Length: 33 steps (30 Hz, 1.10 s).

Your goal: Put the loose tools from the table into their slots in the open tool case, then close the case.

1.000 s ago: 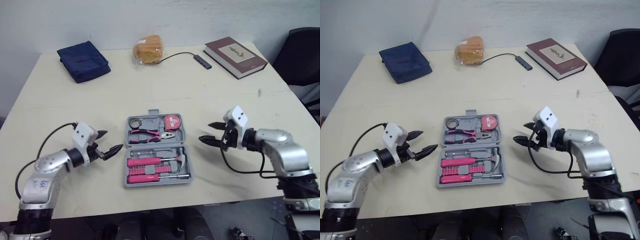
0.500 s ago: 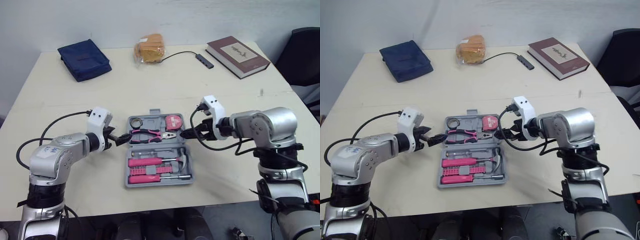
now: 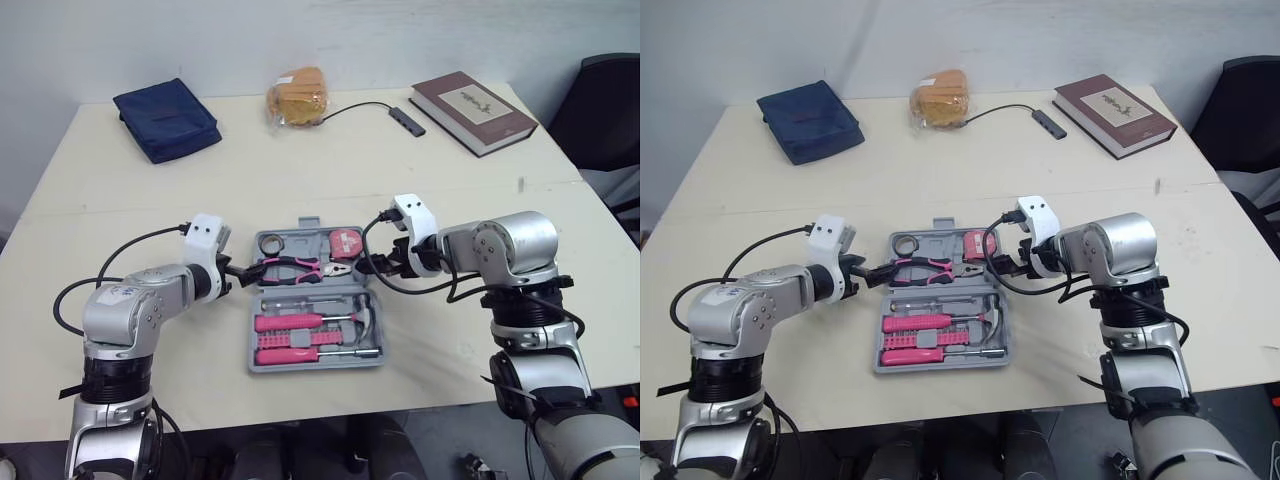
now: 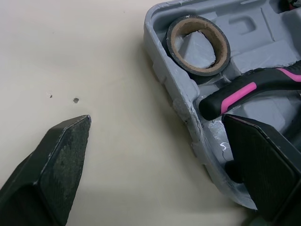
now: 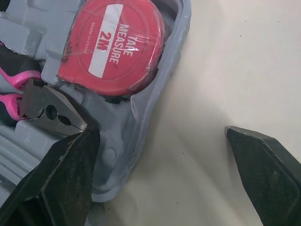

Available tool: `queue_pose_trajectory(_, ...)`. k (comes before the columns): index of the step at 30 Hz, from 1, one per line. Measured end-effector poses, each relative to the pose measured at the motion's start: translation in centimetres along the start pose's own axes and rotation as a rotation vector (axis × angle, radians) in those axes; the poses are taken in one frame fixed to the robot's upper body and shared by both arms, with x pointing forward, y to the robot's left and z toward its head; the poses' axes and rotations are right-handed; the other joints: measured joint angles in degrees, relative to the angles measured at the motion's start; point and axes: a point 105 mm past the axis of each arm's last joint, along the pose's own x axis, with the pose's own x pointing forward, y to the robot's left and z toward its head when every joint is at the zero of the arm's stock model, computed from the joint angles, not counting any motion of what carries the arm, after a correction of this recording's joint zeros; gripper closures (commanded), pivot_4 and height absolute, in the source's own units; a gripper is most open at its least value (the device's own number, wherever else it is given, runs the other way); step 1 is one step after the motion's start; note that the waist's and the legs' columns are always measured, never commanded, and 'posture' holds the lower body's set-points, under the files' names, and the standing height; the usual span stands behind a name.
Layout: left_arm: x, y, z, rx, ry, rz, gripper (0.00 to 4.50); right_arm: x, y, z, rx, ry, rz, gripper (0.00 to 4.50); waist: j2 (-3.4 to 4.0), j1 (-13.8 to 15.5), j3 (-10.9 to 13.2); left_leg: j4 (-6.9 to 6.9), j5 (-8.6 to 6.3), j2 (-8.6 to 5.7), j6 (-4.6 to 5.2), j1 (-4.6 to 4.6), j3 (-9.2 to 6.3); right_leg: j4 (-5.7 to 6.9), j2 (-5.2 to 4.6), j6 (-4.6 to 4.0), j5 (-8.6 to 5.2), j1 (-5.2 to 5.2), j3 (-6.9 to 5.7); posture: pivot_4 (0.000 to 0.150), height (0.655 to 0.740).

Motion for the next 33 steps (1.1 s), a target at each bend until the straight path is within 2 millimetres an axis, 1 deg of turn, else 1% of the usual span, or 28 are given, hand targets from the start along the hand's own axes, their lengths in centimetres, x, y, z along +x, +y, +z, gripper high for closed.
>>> queue_pose_trajectory(1, 0.1, -0.1, 0.0, -0.002, -0.001, -0.002, 0.00, 0.0, 0.0, 0.0, 0.002, 0.001, -0.001, 0.02, 0.00, 0.00, -0.01, 0.00, 0.00, 0.00, 0.00, 0.01, 0.00, 0.00, 0.00, 0.00, 0.00, 0.00, 0.01, 0.150, 0.7400)
queue_pose_trajectory(3, 0.2, -0.2, 0.0, -0.005, -0.004, -0.001, 0.55, 0.0, -0.1, -0.1, 0.010, 0.006, -0.002, 0.00, -0.01, 0.01, -0.03, 0.00, 0.00, 0.00, 0.00, 0.05, -0.01, 0.00, 0.00, 0.00, 0.00, 0.06, 0.01, 0.150, 0.7400)
queue_pose_trajectory(4, 0.3, -0.3, 0.0, -0.008, -0.002, -0.008, 0.92, 0.0, -0.2, -0.1, 0.019, 0.008, -0.002, 0.25, -0.04, 0.04, -0.04, 0.00, 0.00, 0.00, 0.00, 0.08, -0.01, 0.00, -0.01, 0.00, 0.00, 0.09, 0.00, 0.150, 0.7400)
queue_pose_trajectory(6, 0.5, -0.7, -0.1, -0.011, -0.001, -0.020, 1.78, 0.0, -0.5, -0.1, 0.032, 0.008, -0.013, 0.88, -0.08, 0.05, -0.07, 0.00, 0.01, 0.00, 0.01, 0.08, -0.03, 0.00, -0.03, -0.01, 0.00, 0.10, -0.01, 0.150, 0.7400)
queue_pose_trajectory(7, 0.6, -0.9, -0.1, -0.014, -0.004, -0.031, 2.26, 0.0, -0.7, -0.2, 0.041, 0.009, -0.020, 1.36, -0.08, 0.05, -0.07, 0.00, 0.01, -0.01, 0.01, 0.08, -0.03, 0.00, -0.04, -0.01, 0.00, 0.10, -0.01, 0.150, 0.7400)
queue_pose_trajectory(8, 0.7, -1.1, 0.0, -0.014, -0.006, -0.041, 2.79, 0.2, -0.6, -0.2, 0.055, 0.009, -0.005, 1.93, -0.08, 0.03, -0.07, 0.00, 0.01, 0.01, 0.01, 0.07, -0.04, 0.00, -0.02, -0.01, 0.00, 0.10, -0.02, 0.150, 0.7400)
queue_pose_trajectory(9, 0.7, -1.3, 0.1, -0.013, -0.008, -0.047, 3.20, 0.3, -0.3, -0.2, 0.056, 0.008, 0.010, 2.39, -0.08, 0.03, -0.07, 0.00, 0.01, 0.01, 0.01, 0.08, -0.04, 0.01, -0.01, -0.01, 0.00, 0.10, -0.02, 0.150, 0.7400)
queue_pose_trajectory(10, 0.8, -1.4, 0.1, -0.011, -0.008, -0.052, 3.72, 0.4, 0.0, -0.2, 0.057, 0.007, 0.024, 2.93, -0.08, 0.02, -0.07, 0.00, 0.01, 0.01, 0.01, 0.09, -0.04, 0.01, -0.01, -0.01, 0.00, 0.10, -0.02, 0.150, 0.7400)
queue_pose_trajectory(11, 0.8, -1.5, 0.2, -0.009, -0.012, -0.055, 4.16, 0.5, 0.3, -0.1, 0.063, 0.005, 0.038, 3.40, -0.08, 0.02, -0.08, 0.00, 0.01, 0.01, 0.00, 0.10, -0.04, 0.00, -0.02, -0.01, 0.00, 0.10, -0.01, 0.150, 0.7400)
queue_pose_trajectory(12, 0.7, -1.5, 0.5, -0.009, -0.024, -0.053, 4.48, 0.6, 0.5, -0.2, 0.076, 0.003, 0.051, 3.85, -0.07, 0.02, -0.09, 0.00, 0.02, 0.01, 0.00, 0.14, -0.04, -0.01, -0.03, -0.01, 0.00, 0.12, -0.01, 0.150, 0.7400)
queue_pose_trajectory(13, 0.6, -1.3, 0.8, -0.011, -0.036, -0.050, 4.50, 0.7, 0.6, -0.2, 0.090, 0.002, 0.061, 4.39, -0.06, 0.02, -0.10, 0.00, 0.02, 0.00, -0.01, 0.20, -0.02, -0.03, -0.04, -0.02, 0.00, 0.15, 0.01, 0.150, 0.7400)
queue_pose_trajectory(14, 0.6, -1.3, 0.8, -0.017, -0.038, -0.052, 4.50, 0.6, 0.4, -0.2, 0.110, 0.000, 0.063, 4.45, -0.06, 0.03, -0.10, 0.00, 0.02, 0.00, -0.01, 0.25, -0.02, -0.03, -0.04, -0.02, 0.00, 0.20, 0.02, 0.150, 0.7400)
queue_pose_trajectory(20, 0.6, -1.5, 0.8, -0.066, -0.063, -0.080, 4.50, 0.5, 0.2, 0.0, 0.181, -0.027, 0.071, 4.45, -0.08, 0.05, -0.11, -0.01, 0.02, -0.03, 0.01, 0.21, -0.04, -0.02, -0.14, -0.02, 0.00, 0.20, -0.02, 0.150, 0.7400)
queue_pose_trajectory(23, 0.6, -1.6, 1.0, -0.071, -0.093, -0.090, 4.50, 0.3, 0.1, 0.2, 0.157, -0.072, 0.077, 4.45, -0.07, 0.06, -0.10, -0.01, 0.02, -0.03, 0.01, 0.08, -0.10, -0.02, -0.14, -0.01, 0.00, 0.16, -0.08, 0.150, 0.7400)
queue_pose_trajectory(25, 0.5, -1.6, 1.3, -0.067, -0.142, -0.110, 4.50, -0.1, -0.1, 0.6, 0.070, -0.155, 0.073, 4.45, -0.05, 0.07, -0.08, -0.02, 0.02, -0.05, 0.01, -0.07, -0.14, -0.01, -0.12, 0.03, 0.02, 0.08, -0.12, 0.150, 0.7400)
queue_pose_trajectory(27, 0.3, -1.8, 1.8, -0.034, -0.236, -0.149, 4.50, -1.0, -0.3, 1.1, -0.097, -0.282, 0.050, 4.45, -0.05, 0.14, -0.06, -0.08, 0.01, -0.08, -0.02, -0.17, -0.13, -0.11, -0.10, 0.04, 0.03, 0.04, -0.20, 0.150, 0.7400)
queue_pose_trajectory(29, 0.0, -2.0, 2.2, 0.009, -0.307, -0.175, 4.50, -1.6, -0.4, 1.3, -0.229, -0.367, 0.027, 4.45, -0.06, 0.09, -0.03, -0.11, -0.03, -0.11, -0.05, -0.20, 0.00, -0.21, -0.03, 0.05, 0.03, 0.02, -0.23, 0.150, 0.7400)
queue_pose_trajectory(30, -0.1, -2.1, 2.4, 0.033, -0.336, -0.182, 4.50, -1.8, -0.4, 1.3, -0.293, -0.401, 0.017, 4.45, -0.06, 0.10, -0.02, -0.11, -0.05, -0.14, -0.07, -0.20, 0.07, -0.26, 0.04, 0.05, 0.03, 0.02, -0.23, 0.150, 0.7400)
queue_pose_trajectory(33, -0.5, -2.3, 2.5, 0.124, -0.438, -0.206, 4.50, -2.5, -0.6, 0.4, -0.589, -0.495, -0.040, 4.45, -0.08, 0.10, -0.01, -0.15, -0.10, -0.10, -0.16, -0.19, 0.16, -0.39, 0.24, 0.03, 0.02, 0.03, -0.24, 0.150, 0.7400)
